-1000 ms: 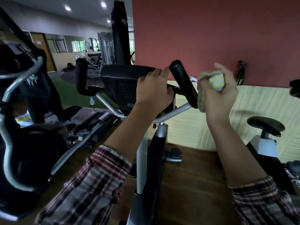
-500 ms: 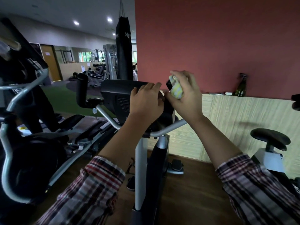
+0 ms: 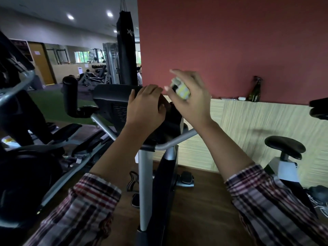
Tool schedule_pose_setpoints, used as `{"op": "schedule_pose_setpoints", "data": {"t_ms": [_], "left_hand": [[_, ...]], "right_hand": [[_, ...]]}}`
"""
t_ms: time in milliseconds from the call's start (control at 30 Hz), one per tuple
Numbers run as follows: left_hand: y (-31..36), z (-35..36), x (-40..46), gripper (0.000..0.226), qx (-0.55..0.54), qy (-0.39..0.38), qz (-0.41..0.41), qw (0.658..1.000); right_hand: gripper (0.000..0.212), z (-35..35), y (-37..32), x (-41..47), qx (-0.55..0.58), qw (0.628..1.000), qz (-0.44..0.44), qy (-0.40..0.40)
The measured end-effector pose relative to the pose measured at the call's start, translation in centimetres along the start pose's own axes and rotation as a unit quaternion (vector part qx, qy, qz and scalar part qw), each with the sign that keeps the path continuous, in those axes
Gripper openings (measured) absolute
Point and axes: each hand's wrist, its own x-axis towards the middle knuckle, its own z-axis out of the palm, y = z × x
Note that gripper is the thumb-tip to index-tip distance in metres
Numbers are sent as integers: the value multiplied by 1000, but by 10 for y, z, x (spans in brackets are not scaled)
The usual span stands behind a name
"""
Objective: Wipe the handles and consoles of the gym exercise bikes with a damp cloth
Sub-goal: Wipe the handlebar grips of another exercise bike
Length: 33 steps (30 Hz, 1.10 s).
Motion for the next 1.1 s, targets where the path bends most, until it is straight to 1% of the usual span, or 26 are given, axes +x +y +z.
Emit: {"op": "schedule_pose_setpoints", "data": {"t_ms": [100,167,267,333,400,500,567,667,733,867,933,967,1033,1100], "left_hand": [[-3,2,-1,45,-9,13,3,1000],[-5,3,-1,45,-10,18,9,1000],[-8,4,-2,47,-10,15,19,1000],[-11,4,-2,47,-11,16,25,999],[-12,5,-2,48,-14,24,27,999],[-14,8,-3,48,-16,35,29,999],[-16,10,-4,47,-16,41,37,998],[-20,10,-5,47,-17,37,47,998],[-22,10,-5,48,-16,40,52,998],[-25,15,-4,47,-22,67,64,995],[-26,18,-4,46,-23,78,68,994],[-27,20,-4,46,-23,80,69,994],[-30,22,-5,45,-18,83,76,994],[-33,23,-5,45,-11,87,87,992]], "right_hand": [[28,5,-2,10,4,1000,-6,-18],[24,0,7,3,31,999,1,-28],[30,-9,14,-8,83,995,32,-44],[25,-7,9,-1,79,995,42,-51],[18,-1,1,13,60,995,38,-67],[14,5,-2,21,42,996,25,-81],[14,0,5,9,57,995,26,-72],[26,-10,12,-8,87,993,43,-60],[24,-9,8,-2,80,993,50,-64],[13,2,-6,25,7,995,28,-96],[12,2,-5,21,2,996,11,-85],[13,-1,-1,13,18,997,13,-72],[24,-8,7,-4,43,998,30,-44],[35,-10,10,-13,32,998,41,-26]]}}
